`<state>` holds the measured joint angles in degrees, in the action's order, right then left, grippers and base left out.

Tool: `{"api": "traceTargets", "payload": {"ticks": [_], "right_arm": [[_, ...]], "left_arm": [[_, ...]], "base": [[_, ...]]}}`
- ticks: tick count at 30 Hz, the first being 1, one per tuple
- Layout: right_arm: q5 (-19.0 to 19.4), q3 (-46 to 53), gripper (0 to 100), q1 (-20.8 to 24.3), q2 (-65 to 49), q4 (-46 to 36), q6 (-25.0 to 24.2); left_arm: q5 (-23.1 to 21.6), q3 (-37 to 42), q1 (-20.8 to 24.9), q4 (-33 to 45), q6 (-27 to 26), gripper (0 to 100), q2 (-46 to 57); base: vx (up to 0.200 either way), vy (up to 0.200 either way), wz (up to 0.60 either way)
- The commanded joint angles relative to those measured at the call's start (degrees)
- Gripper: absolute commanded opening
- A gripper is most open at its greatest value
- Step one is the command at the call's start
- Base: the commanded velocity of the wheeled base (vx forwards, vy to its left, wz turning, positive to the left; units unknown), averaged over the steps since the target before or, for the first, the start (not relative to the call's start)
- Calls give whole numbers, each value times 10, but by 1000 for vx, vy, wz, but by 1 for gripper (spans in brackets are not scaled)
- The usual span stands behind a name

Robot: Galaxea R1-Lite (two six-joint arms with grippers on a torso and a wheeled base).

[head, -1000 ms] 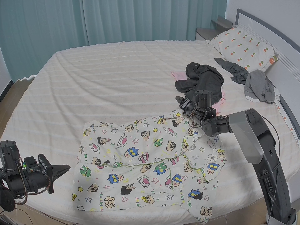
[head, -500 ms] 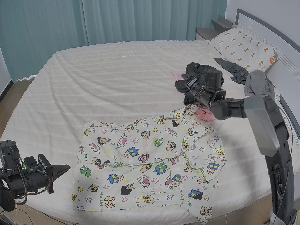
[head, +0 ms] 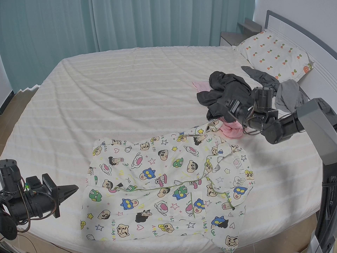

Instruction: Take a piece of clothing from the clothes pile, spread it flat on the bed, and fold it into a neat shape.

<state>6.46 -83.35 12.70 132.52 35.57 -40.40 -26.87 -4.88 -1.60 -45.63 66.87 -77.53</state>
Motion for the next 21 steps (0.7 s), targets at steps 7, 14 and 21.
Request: {"api": "traceTargets", "payload": {"ticks": [7, 14, 21], "right_arm": [[84, 199, 100, -58, -30, 56, 108], [87, 153, 100, -66, 13, 35, 127], [117, 125, 100, -65, 47, 26, 138]], "left_arm": [[1, 9, -1, -19, 1, 0, -3], [1, 10, -1, -19, 1, 0, -1], [1, 10, -1, -20, 1, 0, -2]], "base": [[0, 0, 0], [0, 0, 0], [0, 0, 0]]}}
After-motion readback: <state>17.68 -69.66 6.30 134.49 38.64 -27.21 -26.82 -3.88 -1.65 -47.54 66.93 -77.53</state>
